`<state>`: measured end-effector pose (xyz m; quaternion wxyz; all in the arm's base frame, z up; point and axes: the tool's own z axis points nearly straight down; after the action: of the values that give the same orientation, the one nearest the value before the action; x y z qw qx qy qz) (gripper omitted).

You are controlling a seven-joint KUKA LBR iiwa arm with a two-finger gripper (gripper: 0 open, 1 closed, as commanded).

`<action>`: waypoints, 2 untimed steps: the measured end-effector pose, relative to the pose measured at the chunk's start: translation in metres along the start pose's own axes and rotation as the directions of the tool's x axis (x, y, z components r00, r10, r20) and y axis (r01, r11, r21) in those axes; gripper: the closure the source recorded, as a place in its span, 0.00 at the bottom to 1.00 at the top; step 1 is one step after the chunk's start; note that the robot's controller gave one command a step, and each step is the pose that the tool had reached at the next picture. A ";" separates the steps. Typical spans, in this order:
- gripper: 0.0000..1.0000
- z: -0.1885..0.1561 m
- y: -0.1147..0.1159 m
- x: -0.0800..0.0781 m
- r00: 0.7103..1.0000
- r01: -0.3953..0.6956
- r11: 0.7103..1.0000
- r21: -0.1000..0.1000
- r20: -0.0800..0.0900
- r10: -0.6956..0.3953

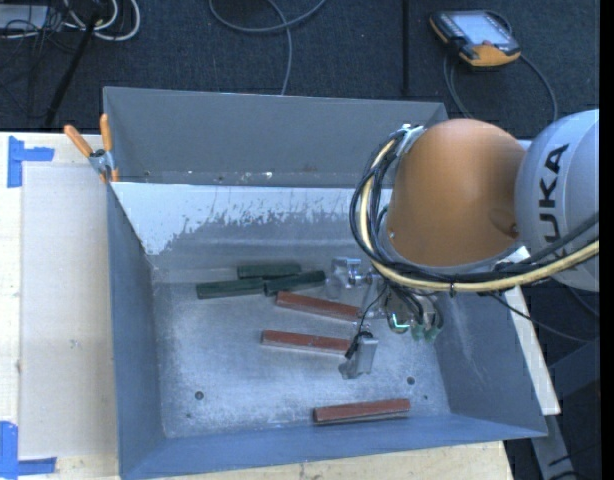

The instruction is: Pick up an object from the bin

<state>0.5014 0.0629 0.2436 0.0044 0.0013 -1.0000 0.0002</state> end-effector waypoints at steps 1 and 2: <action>0.00 -0.003 0.000 -0.001 1.000 -0.002 1.000 -0.001 0.007 0.002; 0.00 0.039 -0.007 -0.022 0.998 0.060 0.998 0.000 0.015 -0.060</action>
Offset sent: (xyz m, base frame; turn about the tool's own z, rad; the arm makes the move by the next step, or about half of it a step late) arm 0.0679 -0.0264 -0.1612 -0.2144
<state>0.5229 0.0563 0.2044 -0.0032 0.0311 -0.9995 -0.0003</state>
